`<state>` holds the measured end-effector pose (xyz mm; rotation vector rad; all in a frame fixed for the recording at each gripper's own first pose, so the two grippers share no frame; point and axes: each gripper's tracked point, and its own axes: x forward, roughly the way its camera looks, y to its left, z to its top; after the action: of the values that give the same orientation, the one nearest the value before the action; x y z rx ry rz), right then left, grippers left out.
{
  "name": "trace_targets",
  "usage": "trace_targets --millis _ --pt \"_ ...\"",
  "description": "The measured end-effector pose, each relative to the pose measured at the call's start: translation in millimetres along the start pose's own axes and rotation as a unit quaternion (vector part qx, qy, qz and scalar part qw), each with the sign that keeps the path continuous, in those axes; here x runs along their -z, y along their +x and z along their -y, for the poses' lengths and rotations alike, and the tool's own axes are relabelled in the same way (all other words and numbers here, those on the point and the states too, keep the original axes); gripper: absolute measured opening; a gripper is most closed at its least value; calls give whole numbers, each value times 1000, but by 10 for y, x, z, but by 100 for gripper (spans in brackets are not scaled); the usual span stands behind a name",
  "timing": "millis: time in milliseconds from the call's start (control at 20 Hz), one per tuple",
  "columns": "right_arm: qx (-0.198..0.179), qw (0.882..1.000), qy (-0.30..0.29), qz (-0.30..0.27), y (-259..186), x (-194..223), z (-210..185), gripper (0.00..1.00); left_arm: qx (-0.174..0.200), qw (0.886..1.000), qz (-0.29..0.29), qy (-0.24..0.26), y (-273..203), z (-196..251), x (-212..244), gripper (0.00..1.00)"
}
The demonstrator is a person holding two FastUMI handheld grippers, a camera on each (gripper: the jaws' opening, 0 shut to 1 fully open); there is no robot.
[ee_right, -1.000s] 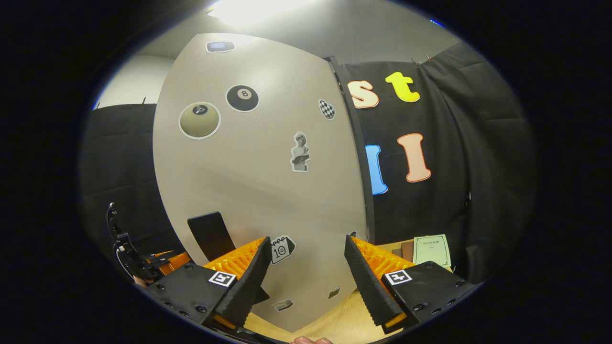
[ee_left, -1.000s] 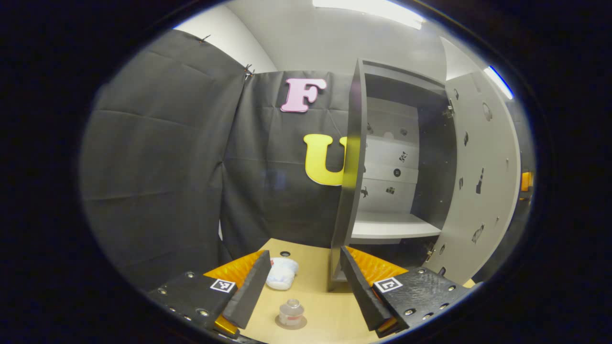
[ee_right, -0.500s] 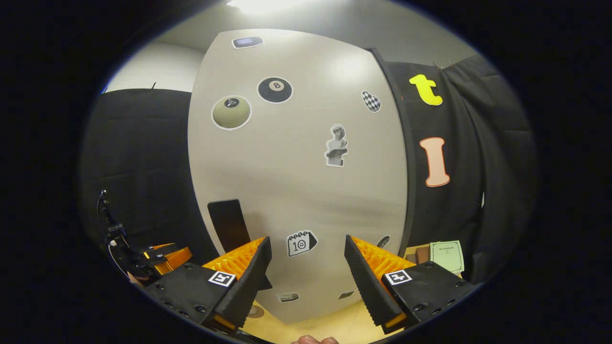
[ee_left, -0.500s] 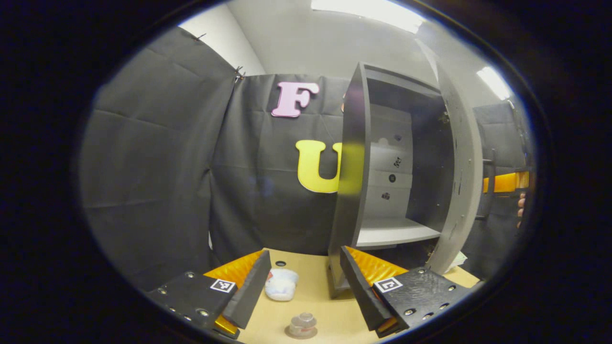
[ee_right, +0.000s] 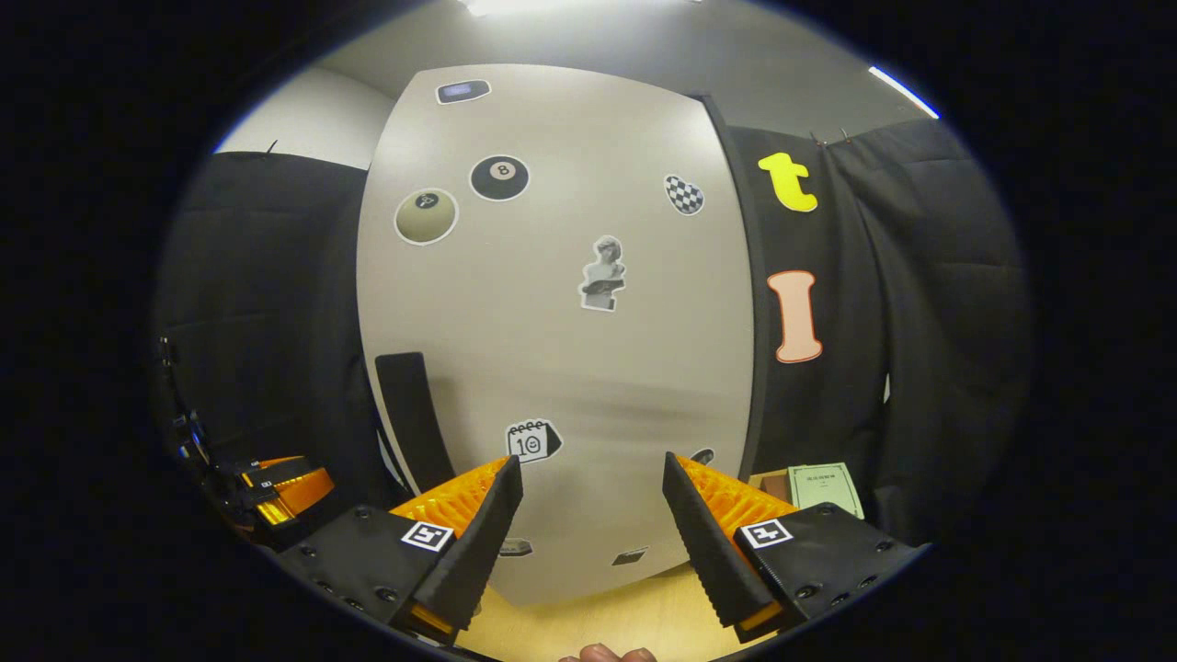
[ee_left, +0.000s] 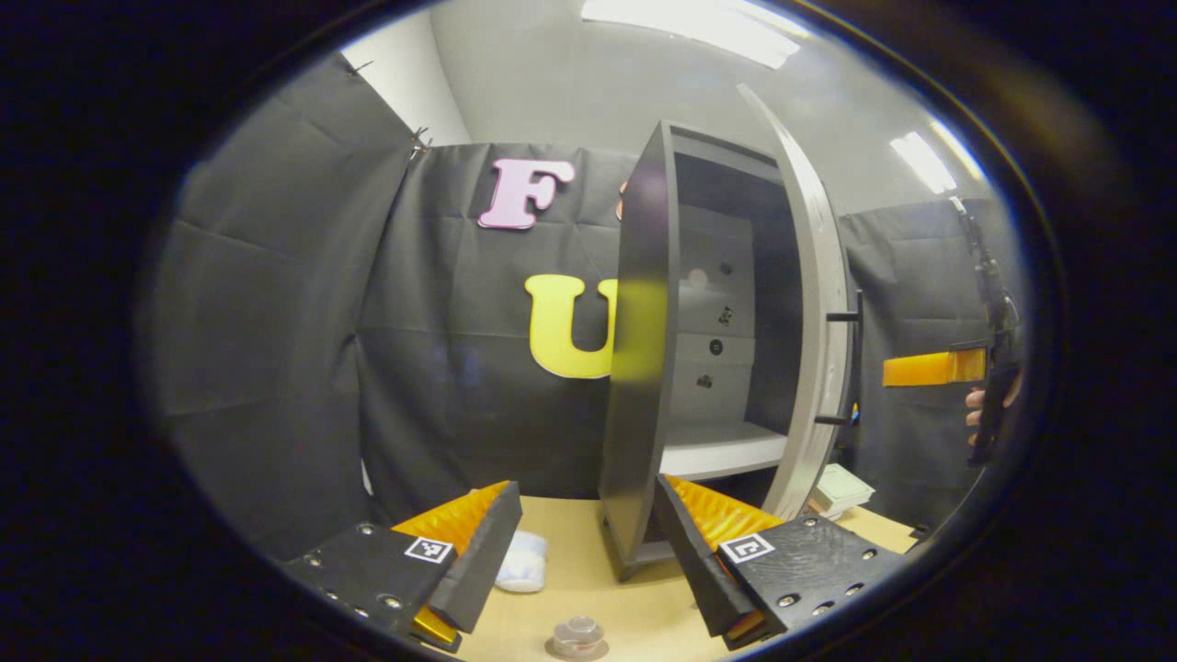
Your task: Open the cabinet door with the right hand, grasp the bottle in the cabinet with the left hand and place it on the coaster, then close the cabinet door with the right hand.
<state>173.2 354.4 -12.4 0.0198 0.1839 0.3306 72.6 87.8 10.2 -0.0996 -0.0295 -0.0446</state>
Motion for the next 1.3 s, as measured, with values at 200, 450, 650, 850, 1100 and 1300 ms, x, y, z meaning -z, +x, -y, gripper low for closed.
trace_targets --millis 200,450,650,850,1100,1300 --pt "35 999 12 5 -98 -16 274 97 35 999 -1 -4 108 228 -37 88" --pt "57 998 2 26 -240 -44 752 97 22 1000 -12 17 129 461 -50 89" --pt "53 998 -14 40 -256 -37 1142 97 -10 1000 -4 5 67 768 -206 87" --pt "47 997 -36 52 -326 5 1541 98 -40 999 18 -9 17 1061 -388 87" --pt "25 997 -45 52 -484 181 1844 97 -72 997 20 19 -64 1328 -524 89" --pt "-1 999 -36 30 -547 295 2059 97 -101 994 18 50 -207 1616 -553 89"
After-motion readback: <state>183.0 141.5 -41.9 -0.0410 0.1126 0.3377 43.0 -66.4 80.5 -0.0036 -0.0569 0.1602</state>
